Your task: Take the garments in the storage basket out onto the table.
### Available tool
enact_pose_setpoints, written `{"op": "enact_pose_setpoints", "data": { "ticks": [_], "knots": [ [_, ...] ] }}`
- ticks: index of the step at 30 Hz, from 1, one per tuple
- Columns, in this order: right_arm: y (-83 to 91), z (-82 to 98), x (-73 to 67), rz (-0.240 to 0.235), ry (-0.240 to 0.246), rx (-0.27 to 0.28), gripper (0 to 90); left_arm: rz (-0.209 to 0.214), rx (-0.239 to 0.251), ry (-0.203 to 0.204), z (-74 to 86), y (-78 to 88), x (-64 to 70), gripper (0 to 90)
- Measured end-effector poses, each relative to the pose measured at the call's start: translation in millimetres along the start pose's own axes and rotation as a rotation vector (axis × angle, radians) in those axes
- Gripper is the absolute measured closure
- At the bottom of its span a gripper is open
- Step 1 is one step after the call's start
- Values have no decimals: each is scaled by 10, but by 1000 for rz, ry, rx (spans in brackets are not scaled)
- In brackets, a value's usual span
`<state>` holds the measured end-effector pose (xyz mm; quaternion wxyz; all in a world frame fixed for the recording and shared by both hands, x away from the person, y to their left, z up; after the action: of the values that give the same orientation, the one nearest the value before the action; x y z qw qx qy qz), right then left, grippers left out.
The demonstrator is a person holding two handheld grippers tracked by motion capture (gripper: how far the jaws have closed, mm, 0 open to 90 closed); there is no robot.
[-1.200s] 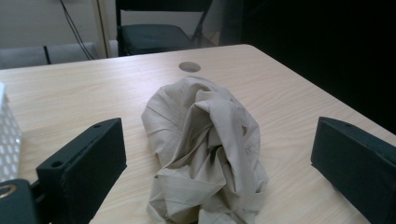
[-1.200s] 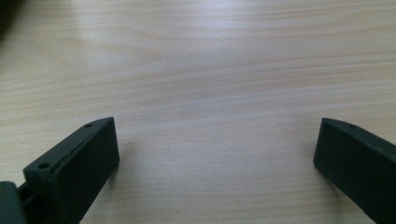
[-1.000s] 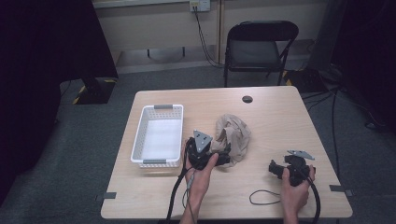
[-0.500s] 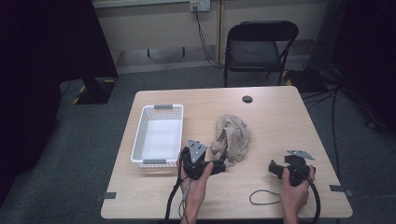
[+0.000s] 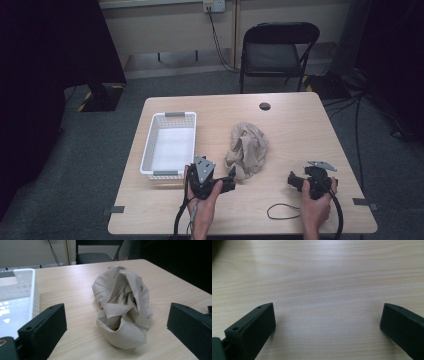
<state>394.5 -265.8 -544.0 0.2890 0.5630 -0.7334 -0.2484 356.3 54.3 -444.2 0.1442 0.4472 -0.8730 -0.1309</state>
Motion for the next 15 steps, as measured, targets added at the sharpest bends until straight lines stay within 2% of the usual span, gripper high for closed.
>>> {"op": "enact_pose_setpoints", "data": {
  "ticks": [10, 15],
  "knots": [
    [0, 0, 0, 0, 0, 0, 0, 3, 34, 35, 62, 147, -59, 19],
    [0, 0, 0, 0, 0, 0, 0, -17, 28, 26, 135, 207, -105, 19]
  ]
}}
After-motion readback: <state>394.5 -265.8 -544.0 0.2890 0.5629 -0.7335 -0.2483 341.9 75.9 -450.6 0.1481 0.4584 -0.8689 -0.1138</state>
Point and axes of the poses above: each handheld gripper's, and its own axes: y roughly backward along the jaws, z roughly out of its underside, x roughly to its right, the point moved 5 cm from there along -y, roughly forward along the jaws, and after that the axes turned 10 degrees about z, right-handed, at the moved point
